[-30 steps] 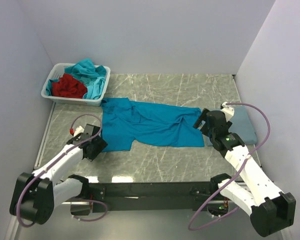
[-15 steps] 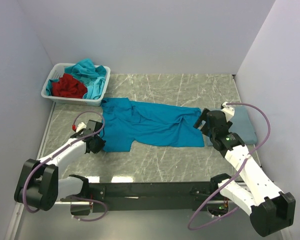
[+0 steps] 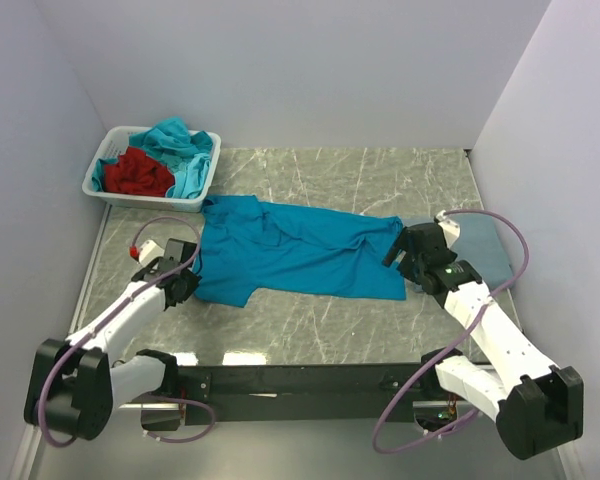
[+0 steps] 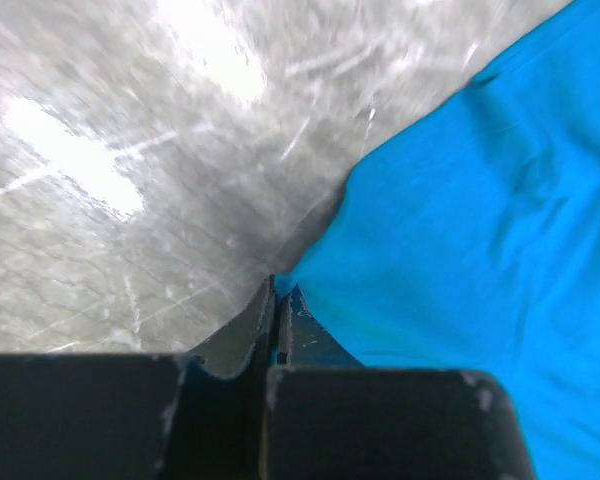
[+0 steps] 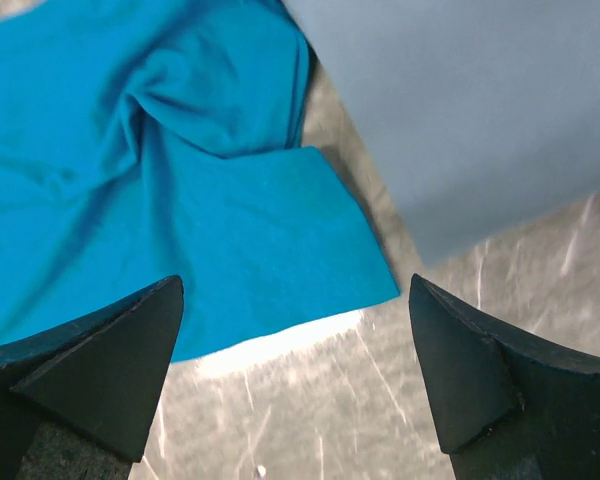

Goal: Fold and stack the t-shirts
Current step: Flatten the tshirt out

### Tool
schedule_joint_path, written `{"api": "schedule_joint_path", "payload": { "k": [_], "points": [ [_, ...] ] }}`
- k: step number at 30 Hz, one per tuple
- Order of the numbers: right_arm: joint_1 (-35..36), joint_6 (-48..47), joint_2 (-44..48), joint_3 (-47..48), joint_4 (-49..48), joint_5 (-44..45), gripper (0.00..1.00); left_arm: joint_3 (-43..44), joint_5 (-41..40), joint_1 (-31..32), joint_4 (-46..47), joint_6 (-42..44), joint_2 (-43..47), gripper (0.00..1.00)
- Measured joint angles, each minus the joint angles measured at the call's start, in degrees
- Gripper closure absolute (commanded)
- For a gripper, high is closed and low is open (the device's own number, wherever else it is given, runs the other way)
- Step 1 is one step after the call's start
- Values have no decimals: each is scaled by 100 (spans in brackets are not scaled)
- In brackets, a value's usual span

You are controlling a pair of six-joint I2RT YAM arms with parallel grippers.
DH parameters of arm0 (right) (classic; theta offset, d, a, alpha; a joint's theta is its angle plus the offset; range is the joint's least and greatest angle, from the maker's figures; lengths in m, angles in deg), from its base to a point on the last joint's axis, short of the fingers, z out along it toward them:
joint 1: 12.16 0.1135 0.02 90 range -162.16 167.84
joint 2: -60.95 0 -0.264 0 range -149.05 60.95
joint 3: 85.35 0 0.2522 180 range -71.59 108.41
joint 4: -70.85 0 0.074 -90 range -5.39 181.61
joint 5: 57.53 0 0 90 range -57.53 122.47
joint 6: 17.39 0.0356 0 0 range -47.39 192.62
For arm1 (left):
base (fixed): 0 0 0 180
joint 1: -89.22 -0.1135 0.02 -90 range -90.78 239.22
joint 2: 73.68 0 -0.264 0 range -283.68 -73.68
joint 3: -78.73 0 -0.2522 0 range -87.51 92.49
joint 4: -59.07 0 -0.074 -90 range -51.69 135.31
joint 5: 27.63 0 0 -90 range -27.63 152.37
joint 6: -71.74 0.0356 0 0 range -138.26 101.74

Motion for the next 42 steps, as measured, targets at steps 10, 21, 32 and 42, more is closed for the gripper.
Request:
{"api": "schedule_joint_path", "payload": {
  "k": [10,21,32,42],
  "points": [
    [0,636,-31,-538,577,-151,6,39,-372,-26,-221,-240,365,99],
    [0,1054,-557,-935,610,-608,25,-269,273,-42,586,122,1401,99],
    [0,1128,-992,-940,461,-695,38,-470,448,-42,741,155,1622,99],
    [48,1143,-1329,-780,354,-684,61,-470,350,-42,634,149,1617,99]
  ]
}}
